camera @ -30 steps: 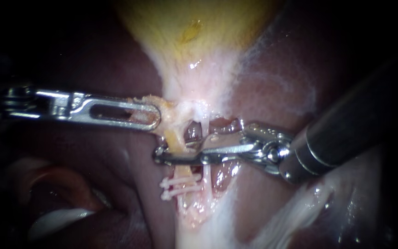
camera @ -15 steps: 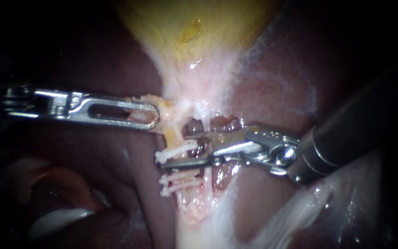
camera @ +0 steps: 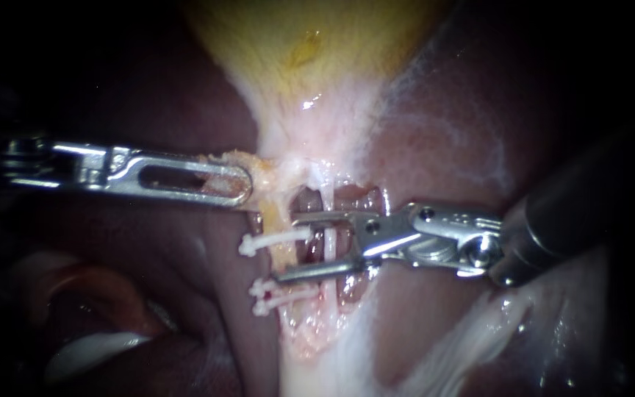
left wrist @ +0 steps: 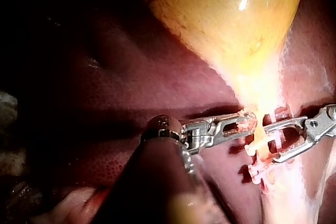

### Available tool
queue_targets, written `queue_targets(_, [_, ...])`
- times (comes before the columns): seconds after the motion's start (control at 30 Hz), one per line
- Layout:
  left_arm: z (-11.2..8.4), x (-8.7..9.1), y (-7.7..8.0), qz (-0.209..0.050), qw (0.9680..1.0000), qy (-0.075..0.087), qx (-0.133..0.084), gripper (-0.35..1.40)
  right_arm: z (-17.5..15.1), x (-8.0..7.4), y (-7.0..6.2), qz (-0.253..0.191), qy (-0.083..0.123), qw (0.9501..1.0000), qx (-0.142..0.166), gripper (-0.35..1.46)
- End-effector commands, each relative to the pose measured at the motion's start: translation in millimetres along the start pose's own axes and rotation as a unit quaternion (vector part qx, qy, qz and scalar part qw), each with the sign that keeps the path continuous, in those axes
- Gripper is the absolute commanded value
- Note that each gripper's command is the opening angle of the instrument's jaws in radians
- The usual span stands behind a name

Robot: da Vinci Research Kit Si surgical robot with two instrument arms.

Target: Going back third clip left tube

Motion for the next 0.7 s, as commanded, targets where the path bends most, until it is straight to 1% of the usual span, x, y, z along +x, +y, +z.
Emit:
queue_targets(0.03, [0.0,0.0,0.0,0.0,1.0,0.0,0.0,-0.35,-0.7,0.2,-0.1,-0.006,0.0,1.0,-0.003,0.5])
queue_targets(0.2, [-0.1,0.0,0.0,0.0,1.0,0.0,0.0,-0.35,-4.2,1.1,-0.5,-0.029,-0.002,0.9995,-0.014,0.5])
queue_targets(0.27, [-0.1,0.0,0.0,0.0,1.0,0.0,0.0,-0.35,-6.0,1.8,-0.8,-0.035,-0.002,0.9992,-0.018,0.5])
queue_targets(0.47, [-0.1,0.0,0.0,0.0,1.0,0.0,0.0,-0.35,-10.3,3.7,-1.4,-0.044,-0.002,0.9989,-0.014,0.5])
queue_targets(0.57, [-0.1,0.0,0.0,0.0,1.0,0.0,0.0,-0.35,-11.4,4.2,-1.5,-0.045,-0.002,0.9989,-0.012,0.5])
queue_targets(0.7, [-0.1,0.0,0.0,0.0,1.0,0.0,0.0,-0.35,-12.1,4.2,-1.7,-0.044,-0.002,0.999,-0.01,0.5])
